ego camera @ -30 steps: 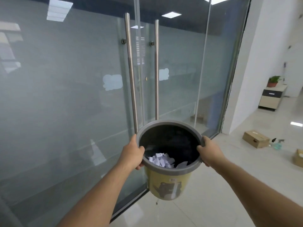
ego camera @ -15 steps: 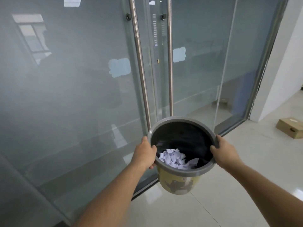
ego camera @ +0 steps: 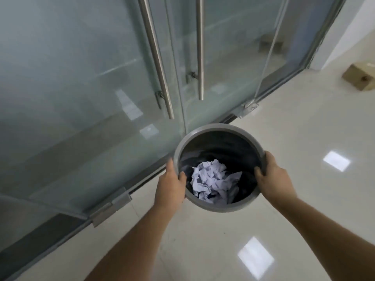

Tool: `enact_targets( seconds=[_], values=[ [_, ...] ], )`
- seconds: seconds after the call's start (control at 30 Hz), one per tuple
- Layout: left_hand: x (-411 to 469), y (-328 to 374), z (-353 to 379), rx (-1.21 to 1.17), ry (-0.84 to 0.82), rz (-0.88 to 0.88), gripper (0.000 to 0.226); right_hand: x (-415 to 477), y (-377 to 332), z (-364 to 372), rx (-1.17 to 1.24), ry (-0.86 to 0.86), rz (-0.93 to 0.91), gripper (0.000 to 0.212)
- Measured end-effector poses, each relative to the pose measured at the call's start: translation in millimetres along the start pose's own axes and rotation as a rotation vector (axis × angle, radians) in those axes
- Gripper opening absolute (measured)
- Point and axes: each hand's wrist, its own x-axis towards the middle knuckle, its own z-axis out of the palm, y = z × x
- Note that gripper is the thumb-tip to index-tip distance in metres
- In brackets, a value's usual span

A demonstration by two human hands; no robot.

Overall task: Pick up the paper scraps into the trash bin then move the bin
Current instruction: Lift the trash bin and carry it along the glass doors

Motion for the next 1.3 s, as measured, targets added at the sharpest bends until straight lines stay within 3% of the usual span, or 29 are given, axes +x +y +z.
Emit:
enact_targets(
  seconds=[0.27,0.43,0.57,0.83,1.3],
  values=[
    [14.7,-197.0,168.5,0.075,-0.055,-0.062,0.049,-34.1,147.3,213.2,-0.035,-0.161,0.158,0.027],
    [36.1,-311.1,265.6,0.093,-0.107,-0.102,0.047,-43.4,228.4,339.1,-0.091,-0.191,0.227,0.027],
    [58.4,-364.1,319.9,0.073,-0.114,-0.102,0.050,-42.1,274.5,408.7,-0.098,-0.159,0.223,0.025],
    [88.2,-401.1,369.8,0.064,-0.092,-0.034,0.051,-29.7,318.1,460.7,-0.069,-0.081,0.201,0.026],
    [87.6,-426.0,396.9,0.087,-0.055,-0.024,0.055,-31.8,340.2,481.6,-0.005,-0.135,0.163,0.019]
  ],
)
